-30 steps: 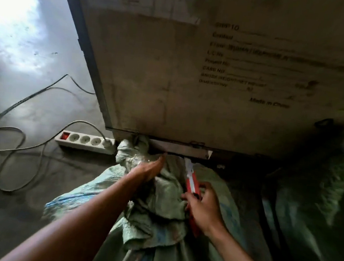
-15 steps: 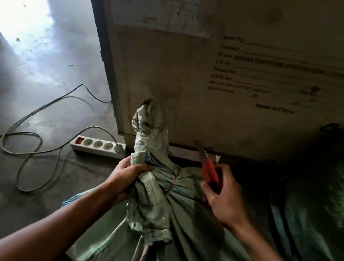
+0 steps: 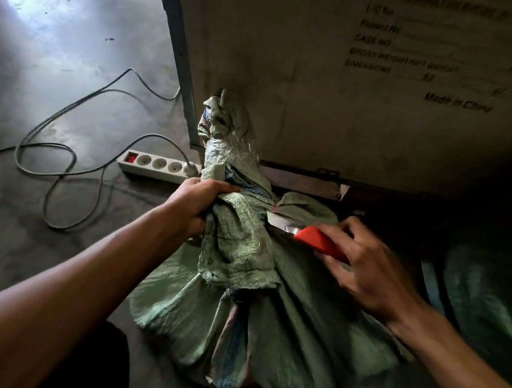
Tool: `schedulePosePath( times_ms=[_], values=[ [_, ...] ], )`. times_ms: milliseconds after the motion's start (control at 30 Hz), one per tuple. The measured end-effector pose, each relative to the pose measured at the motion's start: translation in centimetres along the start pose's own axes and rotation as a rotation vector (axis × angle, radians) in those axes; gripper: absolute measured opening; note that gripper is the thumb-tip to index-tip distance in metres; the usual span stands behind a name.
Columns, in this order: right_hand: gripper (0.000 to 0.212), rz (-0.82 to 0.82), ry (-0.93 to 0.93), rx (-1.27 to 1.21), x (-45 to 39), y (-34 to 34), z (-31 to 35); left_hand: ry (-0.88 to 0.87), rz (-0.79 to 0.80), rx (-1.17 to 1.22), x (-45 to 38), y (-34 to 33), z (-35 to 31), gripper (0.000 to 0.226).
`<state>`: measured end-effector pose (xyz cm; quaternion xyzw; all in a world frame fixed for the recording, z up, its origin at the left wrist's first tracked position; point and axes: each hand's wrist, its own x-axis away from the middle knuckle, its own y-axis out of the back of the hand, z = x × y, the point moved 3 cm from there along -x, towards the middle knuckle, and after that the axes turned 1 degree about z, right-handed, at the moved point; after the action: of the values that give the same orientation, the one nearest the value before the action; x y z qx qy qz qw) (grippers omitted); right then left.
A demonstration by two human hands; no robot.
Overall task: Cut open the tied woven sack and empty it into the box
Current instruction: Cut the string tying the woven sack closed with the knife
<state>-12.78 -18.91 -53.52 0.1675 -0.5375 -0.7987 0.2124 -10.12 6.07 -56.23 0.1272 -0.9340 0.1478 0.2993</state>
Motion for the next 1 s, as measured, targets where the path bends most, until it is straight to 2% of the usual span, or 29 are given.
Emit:
schedulePosePath(
  times_ms=[400,833,933,1000],
  values=[
    [0.051,0.022,-0.064,0.112,0.7,0.6,-0.59,0.071,0.051,-0.008,0.46,-0.06,-0.13,0.044],
    [0.055,-0.021,0.033,0.164,-0.04,0.01,0.03,0.102,0.056,-0.028,0.97,0.11,-0.14,0.041],
    [0.062,-0.075,0.1,0.268,-0.11,-0.01,0.07,0.122,0.051,-0.03,0.9,0.15,-0.02,0.034],
    [0.063,-0.136,0.11,0.329,-0.15,0.22,0.35,0.127,0.045,-0.036,0.89,0.1,-0.02,0.021]
  ],
)
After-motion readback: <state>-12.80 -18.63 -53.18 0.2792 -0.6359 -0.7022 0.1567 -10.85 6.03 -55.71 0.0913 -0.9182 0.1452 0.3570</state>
